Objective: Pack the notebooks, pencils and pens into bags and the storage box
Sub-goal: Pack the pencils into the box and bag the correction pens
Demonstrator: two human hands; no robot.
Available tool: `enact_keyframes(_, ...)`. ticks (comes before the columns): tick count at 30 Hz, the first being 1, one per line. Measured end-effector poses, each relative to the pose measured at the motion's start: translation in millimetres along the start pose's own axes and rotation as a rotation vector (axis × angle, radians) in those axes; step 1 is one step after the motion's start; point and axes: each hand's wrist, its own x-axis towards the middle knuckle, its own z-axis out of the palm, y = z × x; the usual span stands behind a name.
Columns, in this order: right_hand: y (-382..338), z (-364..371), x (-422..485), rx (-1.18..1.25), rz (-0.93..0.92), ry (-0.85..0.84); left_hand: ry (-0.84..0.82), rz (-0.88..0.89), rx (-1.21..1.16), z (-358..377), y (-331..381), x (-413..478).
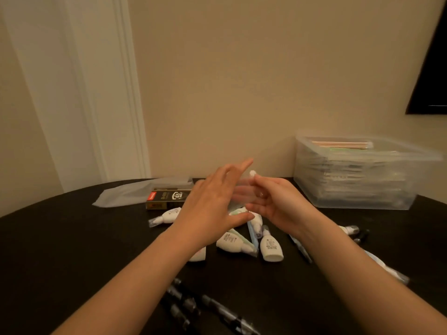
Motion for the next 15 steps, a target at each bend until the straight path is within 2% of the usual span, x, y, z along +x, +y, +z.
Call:
enact_keyframes(2,4.7,5.3,-8.1,-0.032,0.019,-0.030,0.003,-0.032,-0.032,-5.0,2.5,-11.3)
enact_keyframes(5,13.3,8.9,-12.7,-0.105,0.014,-0.035,0.056,-0.195,-0.223,-13.0,-1.2,-26.7)
enact_keyframes(8,17.9,11.9,-11.9,-0.230,-0.028,0.070,0.137,-0.358,-0.323,-16.7,-11.5,-39.8)
enact_keyframes(12,34.4,9.9,-0.7,-0.619,-0.070,0.230,0.144,-0.421,-0.318,-16.4,-21.6,-49.0)
enact_keyframes(15,51.9,11.4,12.7,-1.140,-0.082,0.252,0.108,-0.418,-0.271,-14.8,-26.0,-53.8)
